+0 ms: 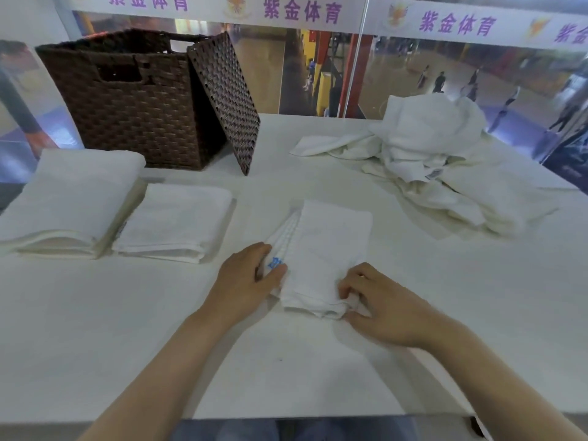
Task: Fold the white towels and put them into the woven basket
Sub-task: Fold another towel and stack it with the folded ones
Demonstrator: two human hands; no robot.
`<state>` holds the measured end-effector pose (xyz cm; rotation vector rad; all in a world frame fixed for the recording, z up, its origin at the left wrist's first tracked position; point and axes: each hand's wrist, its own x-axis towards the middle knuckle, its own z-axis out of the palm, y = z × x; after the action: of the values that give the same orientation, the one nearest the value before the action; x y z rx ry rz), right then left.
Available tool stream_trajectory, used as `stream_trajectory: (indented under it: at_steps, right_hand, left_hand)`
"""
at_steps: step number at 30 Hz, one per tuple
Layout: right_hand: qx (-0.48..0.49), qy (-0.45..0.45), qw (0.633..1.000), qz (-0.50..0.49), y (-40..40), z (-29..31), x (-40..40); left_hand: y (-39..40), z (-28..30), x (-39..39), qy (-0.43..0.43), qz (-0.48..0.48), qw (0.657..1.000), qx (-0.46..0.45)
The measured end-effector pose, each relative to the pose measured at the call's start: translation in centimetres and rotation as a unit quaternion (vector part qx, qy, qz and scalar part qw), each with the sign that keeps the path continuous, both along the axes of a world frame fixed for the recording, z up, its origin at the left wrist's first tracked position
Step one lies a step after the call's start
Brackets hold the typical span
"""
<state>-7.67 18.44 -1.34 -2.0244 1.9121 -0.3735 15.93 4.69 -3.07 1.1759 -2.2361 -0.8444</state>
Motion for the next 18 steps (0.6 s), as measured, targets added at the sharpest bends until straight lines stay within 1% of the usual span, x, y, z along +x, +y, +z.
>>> stream_trajectory:
  at_steps: [2, 4, 6, 7, 8, 11, 13, 15, 18]
  right_hand:
    - [0.052, -0.048, 0.998, 0.001, -1.1, 1.8, -0.8]
    - [0.015, -0.09, 0.994, -0.057, -3.0, 3.2, -1.6]
    - [-0.042, -0.103, 0.986, -0.128, -5.7, 3.6, -2.4]
    - [-0.058, -0.105, 0.981, -0.153, -7.1, 3.5, -2.6]
    - [-0.066, -0.102, 0.978, -0.167, -8.6, 3.3, -2.7]
    - [-0.062, -0.062, 0.986, -0.14, -12.7, 2.1, -2.8]
    - [-0.042, -0.025, 0.994, -0.1, -14.7, 1.3, -3.0]
    - [-0.015, -0.009, 0.998, -0.057, -16.0, 1.0, -3.0]
    - [0.031, 0.01, 0.999, -0.013, -17.5, 1.4, -2.7]
  left_hand:
    - [-0.1, 0.1, -0.2, -0.027, -0.001, 1.0, 0.0]
    - [-0.2, -0.1, -0.6, -0.06, 0.001, 0.998, 0.019]
    - [-0.2, -0.4, -1.2, -0.124, 0.002, 0.992, 0.033]
    - [0.1, -0.4, -1.5, -0.146, 0.013, 0.989, 0.034]
    - [0.3, -0.5, -1.7, -0.147, 0.025, 0.989, 0.026]
    - [1.0, -0.6, -1.9, -0.081, 0.048, 0.995, -0.014]
    - [1.2, -0.6, -1.6, -0.033, 0.052, 0.998, -0.011]
    - [1.3, -0.6, -1.3, -0.016, 0.048, 0.999, -0.003]
    - [1.3, -0.5, -0.7, -0.018, 0.038, 0.999, 0.006]
